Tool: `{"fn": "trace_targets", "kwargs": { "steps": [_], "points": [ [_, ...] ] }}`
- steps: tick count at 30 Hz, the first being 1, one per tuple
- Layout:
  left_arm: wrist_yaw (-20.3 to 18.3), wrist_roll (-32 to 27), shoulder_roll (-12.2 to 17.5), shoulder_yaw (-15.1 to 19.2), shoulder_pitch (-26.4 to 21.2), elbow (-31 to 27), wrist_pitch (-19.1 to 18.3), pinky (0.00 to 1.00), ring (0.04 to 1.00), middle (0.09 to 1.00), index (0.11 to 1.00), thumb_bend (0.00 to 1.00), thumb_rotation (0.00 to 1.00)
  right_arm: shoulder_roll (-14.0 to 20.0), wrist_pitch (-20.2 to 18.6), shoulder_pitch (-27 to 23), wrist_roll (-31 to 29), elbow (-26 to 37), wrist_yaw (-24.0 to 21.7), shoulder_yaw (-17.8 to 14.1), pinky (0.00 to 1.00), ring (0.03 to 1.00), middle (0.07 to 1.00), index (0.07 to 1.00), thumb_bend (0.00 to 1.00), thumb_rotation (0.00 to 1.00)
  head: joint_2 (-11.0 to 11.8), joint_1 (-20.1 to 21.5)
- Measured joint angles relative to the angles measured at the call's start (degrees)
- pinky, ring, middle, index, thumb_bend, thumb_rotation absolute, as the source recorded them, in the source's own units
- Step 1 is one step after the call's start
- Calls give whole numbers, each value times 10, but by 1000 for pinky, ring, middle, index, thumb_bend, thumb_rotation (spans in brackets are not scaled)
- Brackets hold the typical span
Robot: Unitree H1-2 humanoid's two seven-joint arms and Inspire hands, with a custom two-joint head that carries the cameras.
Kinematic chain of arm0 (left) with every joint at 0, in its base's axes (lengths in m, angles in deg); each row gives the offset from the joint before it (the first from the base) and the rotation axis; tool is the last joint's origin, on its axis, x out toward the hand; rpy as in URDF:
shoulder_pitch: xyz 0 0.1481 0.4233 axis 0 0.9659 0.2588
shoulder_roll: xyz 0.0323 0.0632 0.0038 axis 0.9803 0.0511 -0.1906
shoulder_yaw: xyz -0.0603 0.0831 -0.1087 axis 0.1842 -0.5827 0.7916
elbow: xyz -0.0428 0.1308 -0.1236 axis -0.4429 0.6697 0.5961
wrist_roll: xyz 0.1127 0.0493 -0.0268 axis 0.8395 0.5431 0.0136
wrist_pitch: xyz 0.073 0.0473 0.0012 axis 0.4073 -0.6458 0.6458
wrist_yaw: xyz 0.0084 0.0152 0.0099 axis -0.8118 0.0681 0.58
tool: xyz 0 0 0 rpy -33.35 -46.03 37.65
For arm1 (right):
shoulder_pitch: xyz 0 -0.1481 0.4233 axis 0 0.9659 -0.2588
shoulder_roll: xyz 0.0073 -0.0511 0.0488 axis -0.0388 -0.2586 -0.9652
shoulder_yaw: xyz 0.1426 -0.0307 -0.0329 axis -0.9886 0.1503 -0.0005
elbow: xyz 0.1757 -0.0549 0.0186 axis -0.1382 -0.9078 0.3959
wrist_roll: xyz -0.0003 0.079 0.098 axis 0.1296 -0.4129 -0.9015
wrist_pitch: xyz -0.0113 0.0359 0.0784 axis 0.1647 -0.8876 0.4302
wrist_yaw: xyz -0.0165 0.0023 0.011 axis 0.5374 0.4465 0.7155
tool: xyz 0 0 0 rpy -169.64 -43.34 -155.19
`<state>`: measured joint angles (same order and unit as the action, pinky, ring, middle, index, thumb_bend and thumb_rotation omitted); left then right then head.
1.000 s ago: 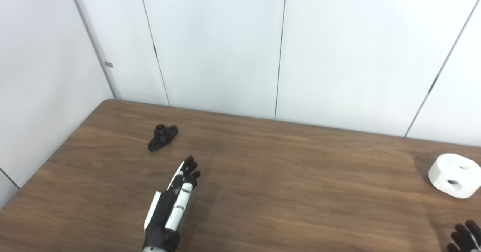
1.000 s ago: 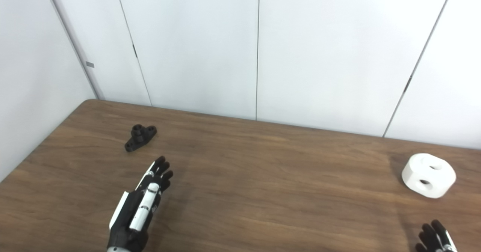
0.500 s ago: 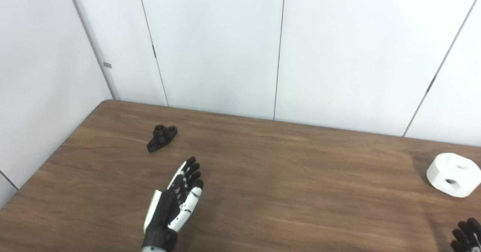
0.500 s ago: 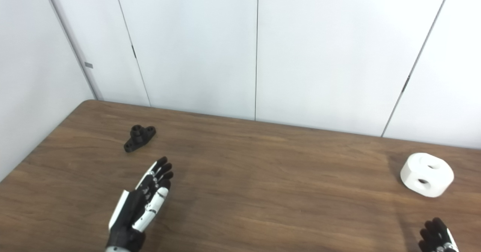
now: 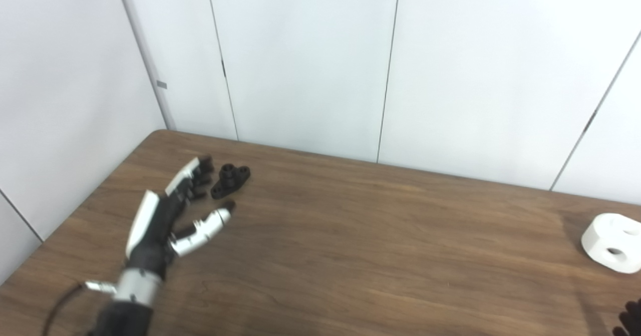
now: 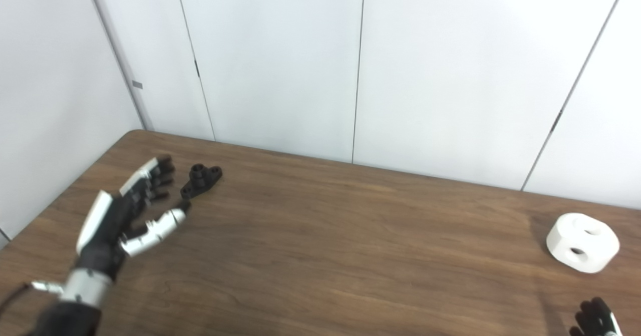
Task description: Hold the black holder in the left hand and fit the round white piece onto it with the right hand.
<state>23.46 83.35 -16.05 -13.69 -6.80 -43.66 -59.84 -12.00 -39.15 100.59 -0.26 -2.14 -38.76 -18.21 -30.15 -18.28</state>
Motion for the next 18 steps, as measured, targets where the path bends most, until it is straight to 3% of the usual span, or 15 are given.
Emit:
{"fn": "trace_targets", "kwargs": {
  "steps": [6,10,14,18],
  "points": [
    [-11,59,40,-7,-21,12,-40,983,993,993,943,727,310,0,0,-2,-1,0,0,0,995,984,981,986,689,923,-2,3],
    [-17,100,56,-15,-37,36,-61,950,994,998,956,747,326,1,0,-2,0,-1,-1,0,998,982,979,987,685,925,-3,3],
    [-23,147,73,-38,-49,69,-61,984,1000,991,942,758,324,0,0,-2,0,-1,-1,0,1000,985,976,983,682,928,-4,4],
    [-13,204,97,-66,-64,144,-31,1000,998,960,909,820,377,1,0,-1,0,-1,-2,0,996,982,974,982,678,929,-4,4]
  ]
}}
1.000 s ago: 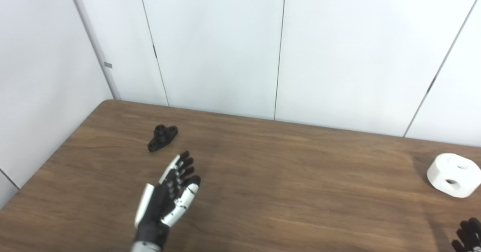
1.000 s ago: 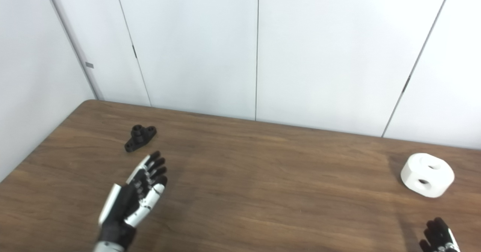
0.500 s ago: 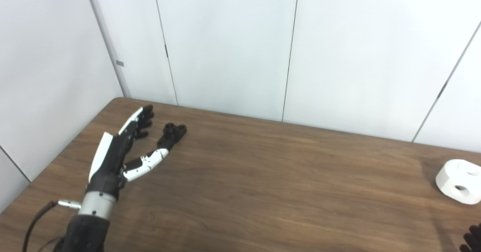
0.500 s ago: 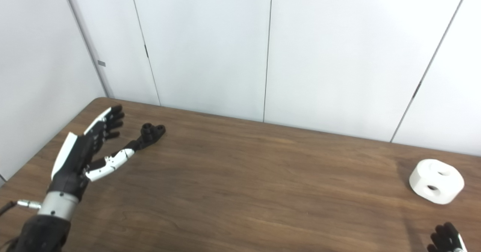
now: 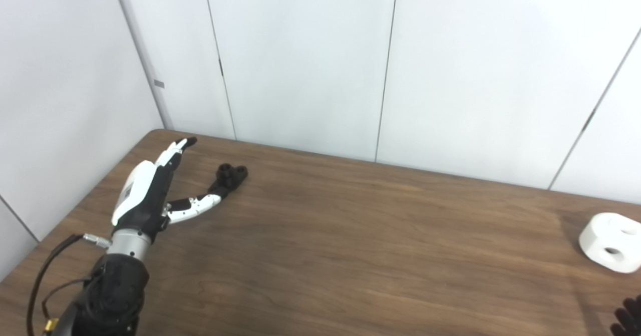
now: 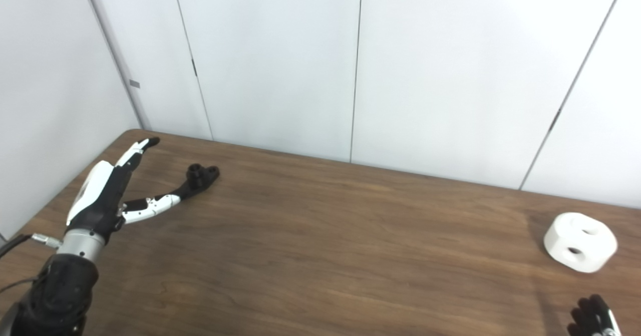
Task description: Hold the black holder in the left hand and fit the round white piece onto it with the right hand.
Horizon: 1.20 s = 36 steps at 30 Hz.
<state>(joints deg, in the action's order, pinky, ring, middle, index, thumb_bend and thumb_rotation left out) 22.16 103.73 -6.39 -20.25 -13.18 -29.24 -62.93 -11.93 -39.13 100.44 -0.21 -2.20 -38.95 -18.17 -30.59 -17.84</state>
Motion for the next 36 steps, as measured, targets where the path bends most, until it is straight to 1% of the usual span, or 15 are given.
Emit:
{"fn": "trace_targets", "kwargs": {
  "steps": [1,3,5,7,9,11,13,14,17,23,26,28,33,35,36],
  "points": [
    [4,18,6,-7,-2,18,13,1000,991,949,892,854,396,0,0,0,0,0,0,0,990,983,973,980,678,927,-1,3],
    [22,44,10,-17,-9,57,31,1000,989,946,884,876,405,0,0,1,0,0,0,0,975,981,971,977,680,928,-1,4],
    [32,62,10,-26,-19,91,38,1000,996,951,881,904,447,1,-1,2,1,1,0,0,955,977,972,975,672,929,-4,5],
    [38,74,10,-36,-25,112,39,1000,1000,961,880,919,490,0,-1,2,0,1,0,0,942,973,972,971,661,931,-5,6],
    [39,85,10,-48,-34,136,43,1000,1000,965,874,924,506,0,-1,3,0,2,0,0,933,971,971,966,652,933,-6,7],
    [41,89,10,-54,-43,161,46,1000,1000,965,865,921,478,0,-1,3,0,2,0,0,932,971,972,962,645,938,-6,9],
    [47,89,9,-59,-51,182,59,1000,1000,965,852,906,424,0,-1,3,1,2,0,0,934,971,973,960,643,935,-7,11],
    [49,89,9,-61,-54,190,62,1000,1000,964,851,903,419,0,-1,3,1,2,0,0,937,973,974,960,645,932,-7,12],
    [60,89,3,-67,-65,221,64,1000,1000,961,855,898,425,0,-1,3,1,3,0,1,955,977,976,962,647,937,-8,13],
    [65,86,-10,-70,-86,264,60,1000,1000,955,869,889,417,1,-2,4,10,4,0,2,961,976,971,968,648,955,-8,16],
    [66,83,-18,-70,-99,272,59,1000,1000,949,858,866,406,0,-2,4,14,4,0,2,973,975,966,968,649,944,-9,18],
    [67,82,-21,-70,-112,287,58,1000,1000,947,847,861,405,0,-1,4,14,4,0,3,975,974,964,966,657,938,-8,18],
    [70,82,-22,-67,-127,302,53,1000,1000,944,837,823,387,0,-2,6,20,7,2,4,956,972,965,964,663,942,-10,19],
    [78,82,-23,-67,-135,312,50,1000,992,934,824,827,376,0,-3,7,22,8,3,4,957,973,964,961,663,940,-11,20],
    [86,82,-24,-67,-140,323,50,1000,989,931,821,834,390,0,-4,7,22,8,3,4,962,974,964,960,663,939,-11,21]
  ]
}}
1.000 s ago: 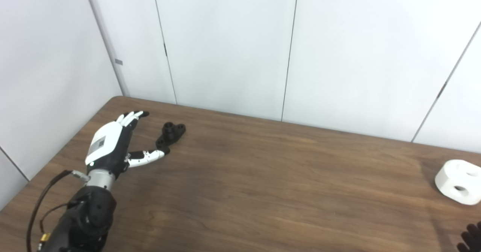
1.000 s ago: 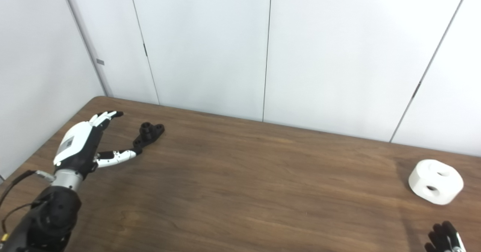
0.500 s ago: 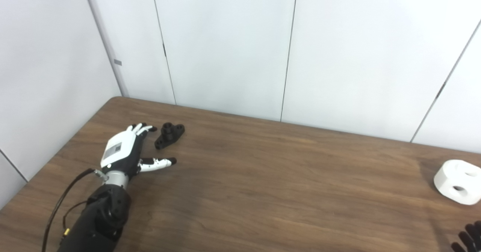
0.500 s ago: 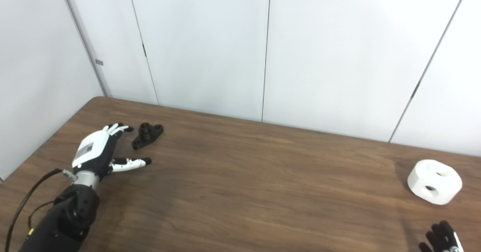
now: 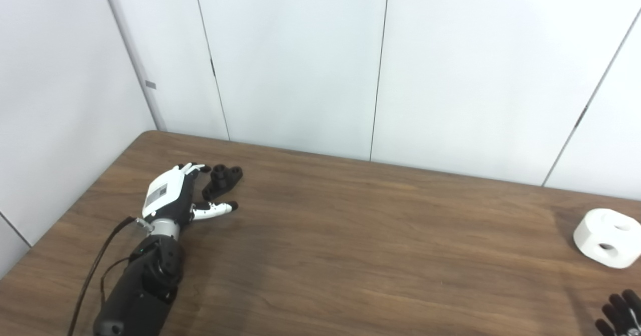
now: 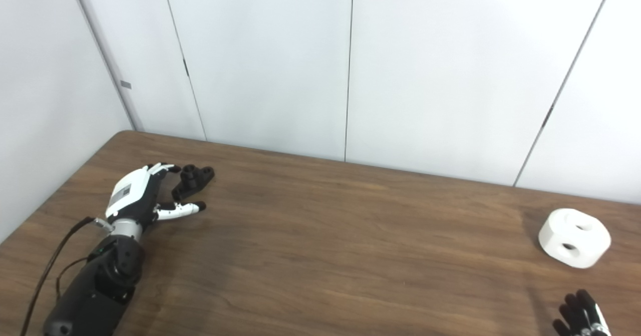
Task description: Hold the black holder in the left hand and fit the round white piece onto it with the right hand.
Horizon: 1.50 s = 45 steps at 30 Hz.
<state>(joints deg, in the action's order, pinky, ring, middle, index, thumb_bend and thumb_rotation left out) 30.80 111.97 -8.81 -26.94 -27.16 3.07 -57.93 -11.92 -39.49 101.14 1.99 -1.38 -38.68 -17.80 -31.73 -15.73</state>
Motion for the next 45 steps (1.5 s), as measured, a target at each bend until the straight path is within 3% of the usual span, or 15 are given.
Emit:
{"fn": "trace_targets", "kwargs": {
  "steps": [7,21,26,45],
  "points": [
    [21,1,0,-3,-23,26,-5,995,982,922,793,850,408,0,-1,4,4,5,0,3,962,976,966,968,673,952,-4,0],
    [25,-2,2,-13,-54,81,-22,973,971,909,779,844,445,-1,-2,9,6,11,0,9,942,965,962,963,692,924,-14,7],
    [28,-11,3,-14,-57,94,-20,950,958,898,752,862,397,-3,-7,9,7,14,4,9,925,956,954,955,678,927,-14,7],
    [40,-20,6,-31,-65,115,-35,930,943,881,694,832,370,-10,-15,16,-1,23,7,10,921,952,948,947,687,889,-21,18]
  ]
}}
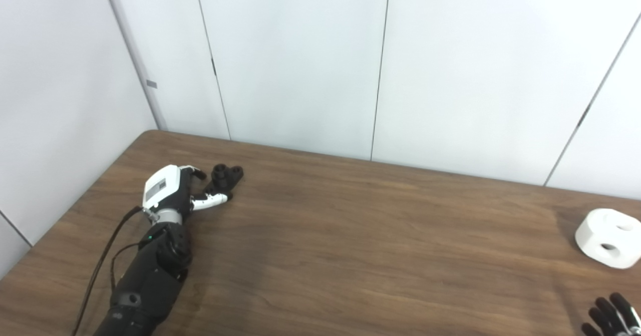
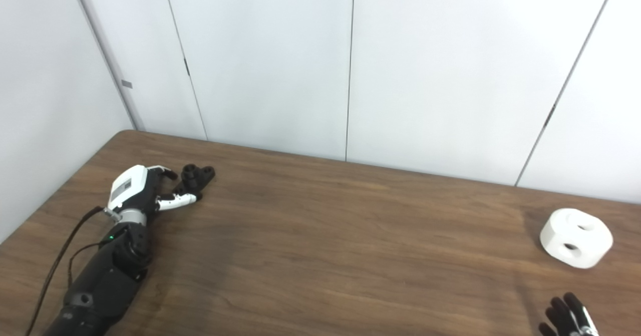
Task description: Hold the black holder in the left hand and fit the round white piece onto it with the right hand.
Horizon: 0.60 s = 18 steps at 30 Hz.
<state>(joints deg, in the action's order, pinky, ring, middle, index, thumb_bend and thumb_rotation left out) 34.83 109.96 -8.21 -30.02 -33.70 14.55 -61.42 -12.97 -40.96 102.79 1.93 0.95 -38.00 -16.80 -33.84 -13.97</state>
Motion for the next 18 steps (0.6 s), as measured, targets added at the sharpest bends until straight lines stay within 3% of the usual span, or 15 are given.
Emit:
{"fn": "trace_targets", "kwargs": {
  "steps": [8,18],
  "points": [
    [1,-7,0,1,-3,0,-1,927,944,882,673,835,330,0,-6,1,0,2,0,1,904,950,951,950,688,890,-3,0],
    [6,-24,1,7,-7,-1,-4,847,946,885,619,819,250,-3,-11,8,3,11,4,7,909,956,957,961,701,893,-6,1]
  ]
}}
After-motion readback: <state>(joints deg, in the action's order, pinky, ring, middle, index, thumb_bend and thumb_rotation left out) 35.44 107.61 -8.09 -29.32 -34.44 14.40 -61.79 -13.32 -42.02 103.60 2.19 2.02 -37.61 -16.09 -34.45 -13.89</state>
